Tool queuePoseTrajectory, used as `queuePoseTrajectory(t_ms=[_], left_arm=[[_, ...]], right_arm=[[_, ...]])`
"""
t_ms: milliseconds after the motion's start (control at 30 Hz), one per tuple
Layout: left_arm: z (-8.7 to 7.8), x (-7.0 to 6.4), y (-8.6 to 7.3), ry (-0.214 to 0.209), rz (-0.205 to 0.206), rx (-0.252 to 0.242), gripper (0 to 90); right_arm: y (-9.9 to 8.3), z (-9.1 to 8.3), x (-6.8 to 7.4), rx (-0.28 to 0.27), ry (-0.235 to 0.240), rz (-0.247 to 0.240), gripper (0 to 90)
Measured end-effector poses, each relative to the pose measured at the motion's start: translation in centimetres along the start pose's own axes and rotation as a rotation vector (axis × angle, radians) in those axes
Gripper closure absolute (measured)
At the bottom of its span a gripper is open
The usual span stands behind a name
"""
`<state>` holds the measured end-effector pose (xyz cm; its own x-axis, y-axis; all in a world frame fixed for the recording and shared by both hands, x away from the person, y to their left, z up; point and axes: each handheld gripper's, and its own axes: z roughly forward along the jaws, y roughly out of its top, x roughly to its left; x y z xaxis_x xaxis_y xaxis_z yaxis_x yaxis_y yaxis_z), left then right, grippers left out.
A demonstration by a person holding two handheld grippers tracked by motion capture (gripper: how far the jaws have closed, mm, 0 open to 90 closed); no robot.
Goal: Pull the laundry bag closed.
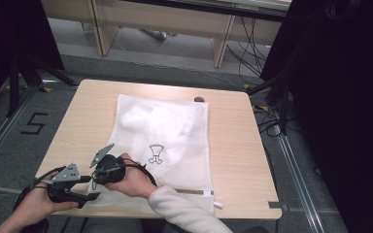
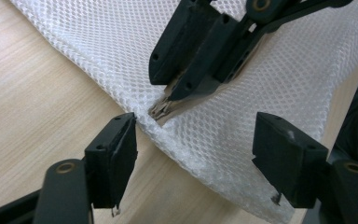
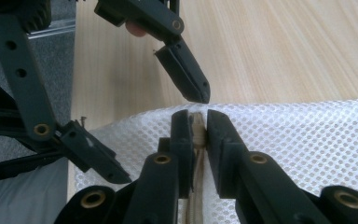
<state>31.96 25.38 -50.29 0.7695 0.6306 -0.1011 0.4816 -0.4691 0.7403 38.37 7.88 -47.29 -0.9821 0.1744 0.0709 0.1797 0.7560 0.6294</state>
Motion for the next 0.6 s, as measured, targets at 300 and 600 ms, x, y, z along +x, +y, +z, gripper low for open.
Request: queuePoseTrajectory(t_ms=[300,600], left_arm=[[0.2,0.2,0.2,-0.017,-0.038,0.013,44.6],[0.2,-0.1,0.3,-0.052,-0.126,0.033,55.4]], right_arm=[[0.3,-0.8,0.1,-0.013,-0.019,-0.011,81.7],[0.4,-1.5,0.2,-0.023,-0.028,-0.012,81.7]])
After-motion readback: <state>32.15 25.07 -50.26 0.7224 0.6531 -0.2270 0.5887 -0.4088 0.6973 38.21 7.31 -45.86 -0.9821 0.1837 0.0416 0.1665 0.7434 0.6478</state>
